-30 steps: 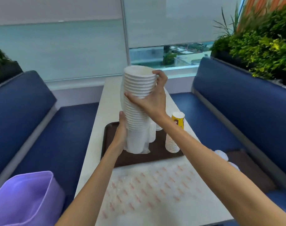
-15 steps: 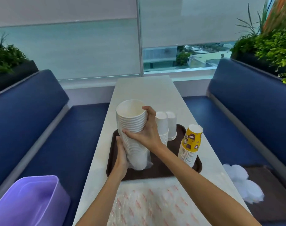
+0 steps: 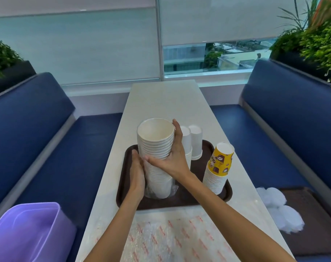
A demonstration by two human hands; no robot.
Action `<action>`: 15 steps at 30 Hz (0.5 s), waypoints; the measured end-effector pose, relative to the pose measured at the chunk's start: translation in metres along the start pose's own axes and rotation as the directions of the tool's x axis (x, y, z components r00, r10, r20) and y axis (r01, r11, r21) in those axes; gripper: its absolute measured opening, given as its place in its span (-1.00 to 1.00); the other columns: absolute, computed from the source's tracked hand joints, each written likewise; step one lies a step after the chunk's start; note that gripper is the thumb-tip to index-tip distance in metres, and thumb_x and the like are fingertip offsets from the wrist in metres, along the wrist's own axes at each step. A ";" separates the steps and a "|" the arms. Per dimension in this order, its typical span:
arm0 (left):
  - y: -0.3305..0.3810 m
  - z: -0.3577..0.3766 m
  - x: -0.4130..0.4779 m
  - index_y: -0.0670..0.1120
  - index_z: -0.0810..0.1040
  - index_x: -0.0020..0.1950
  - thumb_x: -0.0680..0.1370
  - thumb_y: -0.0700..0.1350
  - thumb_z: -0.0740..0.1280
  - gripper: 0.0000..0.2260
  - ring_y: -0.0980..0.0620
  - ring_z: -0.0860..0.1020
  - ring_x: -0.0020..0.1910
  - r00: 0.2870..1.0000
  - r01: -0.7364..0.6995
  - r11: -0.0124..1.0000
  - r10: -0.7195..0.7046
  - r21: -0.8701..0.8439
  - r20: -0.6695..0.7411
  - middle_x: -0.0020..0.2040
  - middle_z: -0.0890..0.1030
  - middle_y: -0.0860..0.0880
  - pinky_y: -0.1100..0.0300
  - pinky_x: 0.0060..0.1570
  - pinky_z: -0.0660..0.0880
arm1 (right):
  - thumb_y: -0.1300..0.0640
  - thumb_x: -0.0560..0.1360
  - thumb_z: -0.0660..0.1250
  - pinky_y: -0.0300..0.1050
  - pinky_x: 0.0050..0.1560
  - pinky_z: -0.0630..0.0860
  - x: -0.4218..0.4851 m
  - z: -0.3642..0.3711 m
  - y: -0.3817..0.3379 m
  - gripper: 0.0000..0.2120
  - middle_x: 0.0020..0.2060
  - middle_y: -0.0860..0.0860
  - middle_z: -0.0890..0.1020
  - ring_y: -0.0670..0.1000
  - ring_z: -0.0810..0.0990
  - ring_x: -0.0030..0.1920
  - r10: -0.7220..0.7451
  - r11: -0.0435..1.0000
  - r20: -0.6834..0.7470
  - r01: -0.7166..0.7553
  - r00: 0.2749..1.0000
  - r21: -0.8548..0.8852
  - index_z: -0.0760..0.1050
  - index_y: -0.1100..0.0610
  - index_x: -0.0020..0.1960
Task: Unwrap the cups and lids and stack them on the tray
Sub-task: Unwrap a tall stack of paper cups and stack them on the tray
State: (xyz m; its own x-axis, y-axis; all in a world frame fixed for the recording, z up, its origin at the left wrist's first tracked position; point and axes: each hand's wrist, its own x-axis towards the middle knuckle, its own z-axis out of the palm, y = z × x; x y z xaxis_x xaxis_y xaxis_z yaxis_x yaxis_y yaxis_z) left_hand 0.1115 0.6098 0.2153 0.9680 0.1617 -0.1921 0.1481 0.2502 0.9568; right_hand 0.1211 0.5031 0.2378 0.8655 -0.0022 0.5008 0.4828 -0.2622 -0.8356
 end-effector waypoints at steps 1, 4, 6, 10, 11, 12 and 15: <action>0.005 0.004 -0.002 0.16 0.51 -0.05 0.64 0.16 -0.06 -0.64 0.32 0.60 -0.26 1.000 -0.014 1.000 0.014 -0.027 0.017 -0.24 0.65 0.18 0.32 -0.21 0.45 | -0.25 0.17 0.48 -0.27 0.45 0.19 -0.002 0.001 -0.001 0.05 0.48 -0.07 0.19 -0.12 0.22 0.46 0.020 0.999 -0.018 -0.019 1.000 0.030 -0.08 -0.17 0.45; 0.009 0.012 -0.002 0.12 0.54 0.00 0.64 0.16 -0.04 -0.63 0.26 0.63 -0.18 0.997 -0.073 0.994 0.075 -0.083 0.019 -0.21 0.69 0.17 0.32 -0.21 0.49 | -0.23 0.17 0.50 -0.44 0.31 0.26 -0.008 0.006 0.001 -0.08 0.34 -0.30 0.29 -0.33 0.29 0.35 0.058 0.991 -0.066 -0.049 0.996 0.122 0.08 -0.20 0.38; 0.013 0.016 -0.001 0.13 0.53 -0.01 0.64 0.17 -0.04 -0.64 0.24 0.64 -0.17 0.993 -0.121 0.989 0.122 -0.081 0.008 -0.21 0.68 0.17 0.34 -0.21 0.49 | -0.34 0.18 0.47 -0.44 0.30 0.26 -0.009 0.007 0.002 -0.11 0.31 -0.36 0.27 -0.37 0.29 0.33 0.073 0.988 -0.088 -0.060 0.993 0.141 0.10 -0.23 0.36; 0.034 0.025 0.005 0.07 0.56 0.01 0.65 0.16 -0.08 -0.57 0.17 0.62 -0.09 0.973 -0.228 0.971 0.224 -0.078 -0.057 -0.11 0.66 0.11 0.29 -0.11 0.52 | -0.58 0.24 0.17 -0.49 0.27 0.27 0.005 0.009 -0.011 -0.16 0.32 -0.32 0.28 -0.44 0.30 0.27 0.136 0.957 -0.152 -0.090 0.979 0.276 0.16 -0.14 0.36; 0.039 0.028 0.006 0.02 0.57 0.09 0.64 0.17 -0.09 -0.53 0.14 0.62 -0.03 0.967 -0.248 0.966 0.242 -0.079 -0.073 -0.04 0.66 0.06 0.28 -0.06 0.52 | -0.58 0.27 0.10 -0.58 0.19 0.26 0.010 0.009 -0.015 -0.20 0.28 -0.32 0.31 -0.49 0.31 0.21 0.173 0.944 -0.170 -0.115 0.970 0.308 0.20 -0.12 0.35; 0.042 0.032 0.007 -0.04 0.56 0.17 0.64 0.18 -0.10 -0.49 0.10 0.61 0.03 0.964 -0.260 0.963 0.254 -0.075 -0.083 0.04 0.65 0.00 0.25 0.00 0.52 | -0.53 0.36 0.06 -0.60 0.14 0.28 0.013 0.010 -0.019 -0.30 0.24 -0.30 0.36 -0.49 0.35 0.17 0.216 0.931 -0.182 -0.146 0.959 0.336 0.24 -0.11 0.33; 0.042 0.037 0.010 -0.05 0.55 0.18 0.64 0.18 -0.08 -0.50 0.05 0.59 0.08 0.951 -0.290 0.954 0.278 -0.075 -0.135 0.09 0.63 -0.03 0.23 0.04 0.50 | -0.12 0.64 -0.01 -0.42 0.17 0.41 0.018 0.018 -0.015 -0.71 0.11 -0.16 0.54 -0.30 0.50 0.09 0.330 0.879 -0.219 -0.214 0.918 0.426 0.43 -0.08 0.16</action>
State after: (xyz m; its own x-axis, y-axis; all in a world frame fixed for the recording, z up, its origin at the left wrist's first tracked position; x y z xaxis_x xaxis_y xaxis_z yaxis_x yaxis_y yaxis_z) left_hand 0.1344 0.5869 0.2615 0.9344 0.3520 0.0540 -0.1543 0.2637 0.9522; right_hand 0.1316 0.5242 0.2550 0.9248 -0.3001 0.2338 0.2959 0.1812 -0.9379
